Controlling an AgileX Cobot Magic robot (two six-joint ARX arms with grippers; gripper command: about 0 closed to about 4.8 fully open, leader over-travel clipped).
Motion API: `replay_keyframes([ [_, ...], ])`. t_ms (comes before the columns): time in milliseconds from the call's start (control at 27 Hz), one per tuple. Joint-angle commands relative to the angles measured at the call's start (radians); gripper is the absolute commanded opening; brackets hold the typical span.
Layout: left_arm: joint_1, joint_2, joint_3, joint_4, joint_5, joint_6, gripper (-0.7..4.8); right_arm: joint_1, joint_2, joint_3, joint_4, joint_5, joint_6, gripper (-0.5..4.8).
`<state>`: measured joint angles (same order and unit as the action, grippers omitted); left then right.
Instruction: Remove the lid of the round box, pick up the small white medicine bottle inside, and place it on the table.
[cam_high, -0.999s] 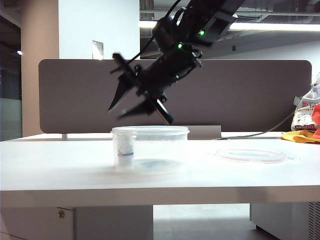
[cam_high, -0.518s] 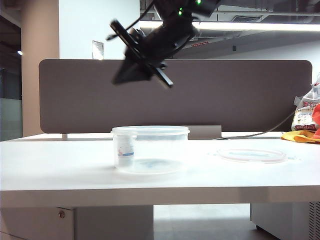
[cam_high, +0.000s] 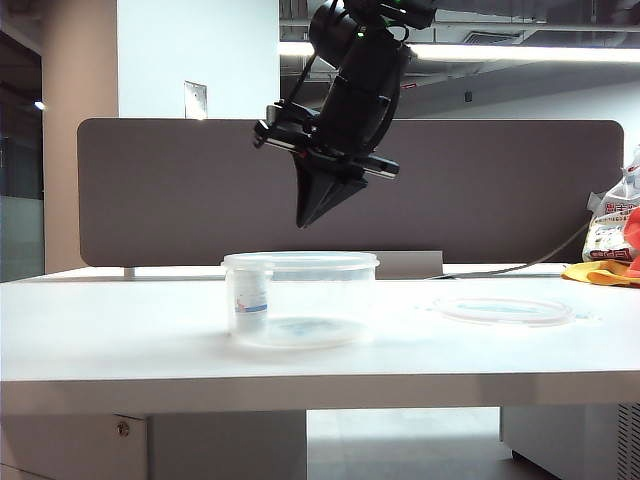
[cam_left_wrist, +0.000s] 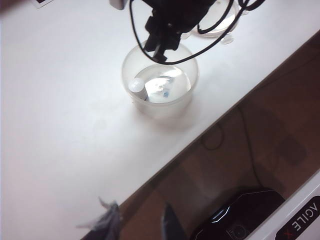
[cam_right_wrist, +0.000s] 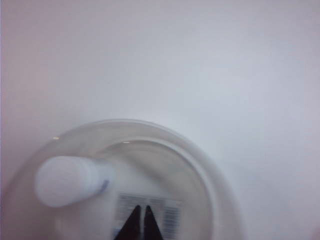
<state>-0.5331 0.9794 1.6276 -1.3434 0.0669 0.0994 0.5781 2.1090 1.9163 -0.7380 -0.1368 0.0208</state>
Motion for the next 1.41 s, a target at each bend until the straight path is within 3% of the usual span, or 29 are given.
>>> replay_keyframes([
  [37, -0.002, 0.003, 0.0, 0.013, -0.003, -0.006, 1.11, 0.002, -0.001, 0.006, 0.011, 0.074, -0.053, -0.09],
  [814, -0.002, 0.02, 0.001, 0.016, -0.003, -0.006, 1.11, 0.005, 0.111, 0.006, 0.071, 0.075, -0.055, -0.08],
  [1406, -0.002, 0.02, 0.0, 0.014, -0.003, -0.003, 1.11, -0.021, 0.131, 0.006, 0.133, 0.182, -0.064, -0.08],
])
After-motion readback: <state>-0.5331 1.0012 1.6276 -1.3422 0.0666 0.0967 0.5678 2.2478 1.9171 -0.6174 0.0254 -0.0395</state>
